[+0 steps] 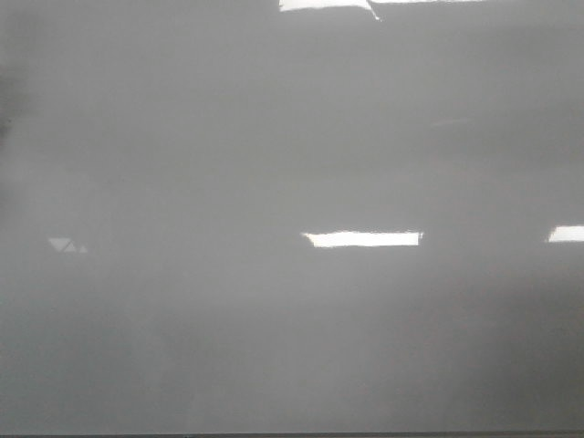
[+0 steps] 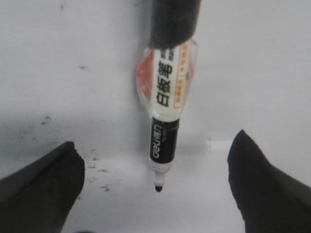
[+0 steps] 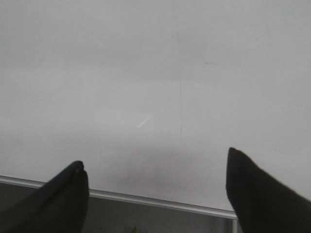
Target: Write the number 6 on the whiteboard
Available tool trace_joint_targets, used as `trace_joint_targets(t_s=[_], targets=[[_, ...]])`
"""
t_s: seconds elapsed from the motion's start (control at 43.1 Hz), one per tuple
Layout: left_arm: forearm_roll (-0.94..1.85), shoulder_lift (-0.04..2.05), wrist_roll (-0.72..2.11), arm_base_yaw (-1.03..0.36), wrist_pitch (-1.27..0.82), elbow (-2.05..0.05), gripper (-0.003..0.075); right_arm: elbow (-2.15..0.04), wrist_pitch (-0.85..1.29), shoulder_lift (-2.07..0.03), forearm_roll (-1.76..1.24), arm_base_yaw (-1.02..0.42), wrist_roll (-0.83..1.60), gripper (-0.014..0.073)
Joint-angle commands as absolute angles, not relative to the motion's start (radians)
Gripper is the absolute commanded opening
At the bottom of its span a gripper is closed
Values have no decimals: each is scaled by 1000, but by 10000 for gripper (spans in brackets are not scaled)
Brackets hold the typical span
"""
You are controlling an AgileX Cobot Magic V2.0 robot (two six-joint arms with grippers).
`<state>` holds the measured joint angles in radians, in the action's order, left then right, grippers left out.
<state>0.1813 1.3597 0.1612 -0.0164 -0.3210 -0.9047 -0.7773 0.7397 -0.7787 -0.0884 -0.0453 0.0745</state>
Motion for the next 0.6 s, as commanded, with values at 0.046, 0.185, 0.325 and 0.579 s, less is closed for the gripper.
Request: trace_joint_targets(t_s=[0.046, 0.185, 0.325, 0.579], targets=[[203, 1362, 156, -35, -186, -940, 585, -805, 673, -780, -97, -44, 83, 601], [203, 1394, 156, -41, -157, -940, 562, -805, 673, -780, -97, -44, 83, 601], [203, 1414, 156, -41, -127, -940, 467, -805, 673, -780, -97, -44, 83, 601], [203, 1439, 156, -41, -98, -940, 230, -805, 673, -780, -97, -44, 83, 601]])
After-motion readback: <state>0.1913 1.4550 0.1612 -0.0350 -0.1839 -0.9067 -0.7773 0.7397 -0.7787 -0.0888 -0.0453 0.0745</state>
